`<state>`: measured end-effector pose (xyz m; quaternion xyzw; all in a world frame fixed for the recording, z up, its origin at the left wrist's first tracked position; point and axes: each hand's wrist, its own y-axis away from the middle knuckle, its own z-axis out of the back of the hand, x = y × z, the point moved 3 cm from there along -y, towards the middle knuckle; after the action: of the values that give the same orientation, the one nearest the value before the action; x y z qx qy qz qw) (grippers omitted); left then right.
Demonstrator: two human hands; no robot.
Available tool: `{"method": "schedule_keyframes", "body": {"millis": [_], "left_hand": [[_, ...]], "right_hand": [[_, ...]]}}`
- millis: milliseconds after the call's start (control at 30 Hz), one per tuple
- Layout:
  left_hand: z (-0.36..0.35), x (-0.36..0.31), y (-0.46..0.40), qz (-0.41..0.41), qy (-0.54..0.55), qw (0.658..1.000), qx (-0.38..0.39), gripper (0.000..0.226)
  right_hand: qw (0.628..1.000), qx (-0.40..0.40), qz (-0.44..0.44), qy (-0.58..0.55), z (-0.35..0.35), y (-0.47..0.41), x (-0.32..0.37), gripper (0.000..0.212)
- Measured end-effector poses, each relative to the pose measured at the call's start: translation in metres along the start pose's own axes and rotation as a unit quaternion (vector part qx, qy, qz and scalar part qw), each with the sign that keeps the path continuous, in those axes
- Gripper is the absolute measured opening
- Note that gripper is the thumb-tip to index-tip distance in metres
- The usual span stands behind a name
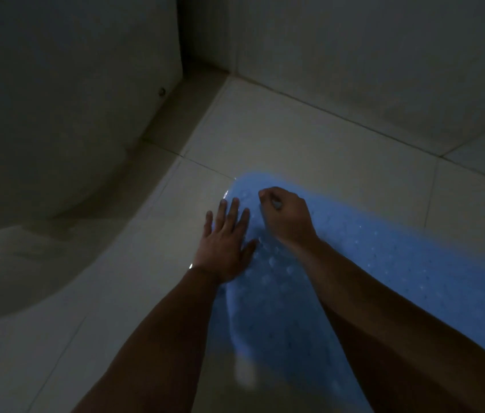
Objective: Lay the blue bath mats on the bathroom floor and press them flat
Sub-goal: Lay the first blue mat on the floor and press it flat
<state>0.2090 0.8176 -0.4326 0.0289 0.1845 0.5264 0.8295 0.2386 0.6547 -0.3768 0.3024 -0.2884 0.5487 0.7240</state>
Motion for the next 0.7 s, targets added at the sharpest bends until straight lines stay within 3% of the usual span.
{"method": "schedule_keyframes", "body": {"millis": [167, 533, 700], "left_hand": [[-0.024, -0.004, 0.003, -0.012, -0.061, 0.996, -0.065, 0.085], [-0.026, -0.005, 0.001, 0.001, -0.062, 0.997, -0.043, 0.084], [-0.024, -0.006, 0.0, -0.002, -0.062, 0.997, -0.045, 0.095]], "right_hand": [[0.996, -0.045, 0.073, 0.009, -0.01, -0.002, -0.023, 0.028], [0.996, -0.083, 0.035, 0.018, 0.015, 0.004, -0.044, 0.041], [0.994, -0.103, 0.026, 0.037, 0.022, 0.019, -0.057, 0.035]]}}
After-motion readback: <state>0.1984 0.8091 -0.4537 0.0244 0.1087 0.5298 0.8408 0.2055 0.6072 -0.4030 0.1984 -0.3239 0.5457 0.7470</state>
